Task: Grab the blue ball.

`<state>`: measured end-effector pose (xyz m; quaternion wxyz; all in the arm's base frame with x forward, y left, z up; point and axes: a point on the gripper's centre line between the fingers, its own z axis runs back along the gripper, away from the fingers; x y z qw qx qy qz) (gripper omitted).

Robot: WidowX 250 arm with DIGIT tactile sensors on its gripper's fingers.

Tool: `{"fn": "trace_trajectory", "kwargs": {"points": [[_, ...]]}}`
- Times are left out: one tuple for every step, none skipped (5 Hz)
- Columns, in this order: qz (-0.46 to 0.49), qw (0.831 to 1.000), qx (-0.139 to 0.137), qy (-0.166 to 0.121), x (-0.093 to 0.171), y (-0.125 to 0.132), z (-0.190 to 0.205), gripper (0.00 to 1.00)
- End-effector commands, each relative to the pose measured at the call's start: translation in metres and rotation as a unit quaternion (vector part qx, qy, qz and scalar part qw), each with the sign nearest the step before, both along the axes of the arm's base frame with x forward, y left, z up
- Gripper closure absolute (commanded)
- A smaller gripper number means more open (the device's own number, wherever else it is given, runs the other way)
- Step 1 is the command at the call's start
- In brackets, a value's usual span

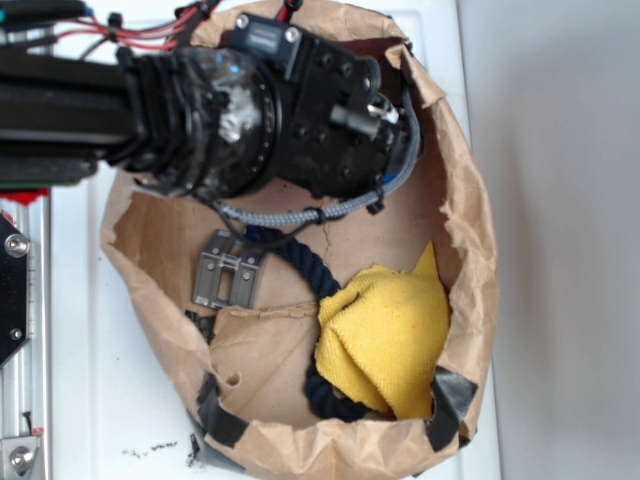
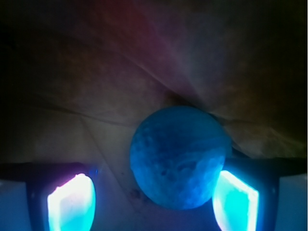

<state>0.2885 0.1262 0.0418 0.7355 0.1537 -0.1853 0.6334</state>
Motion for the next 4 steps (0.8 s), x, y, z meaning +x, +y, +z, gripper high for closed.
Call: {"fn": "trace_trajectory", "kwargs": {"points": [[0.002,0.999,0.029,-0.02,-0.009,0.009,0.021,0.0],[0.005,1.0,0.026,-0.014,-0.01,0.006,0.021,1.0],[0.0,0.999,0.047,-0.025,-0.014,0.001,0.018,1.0],[-0.003,0.998,0.059,-0.032,-0.016,-0.002,0.016,1.0]]}}
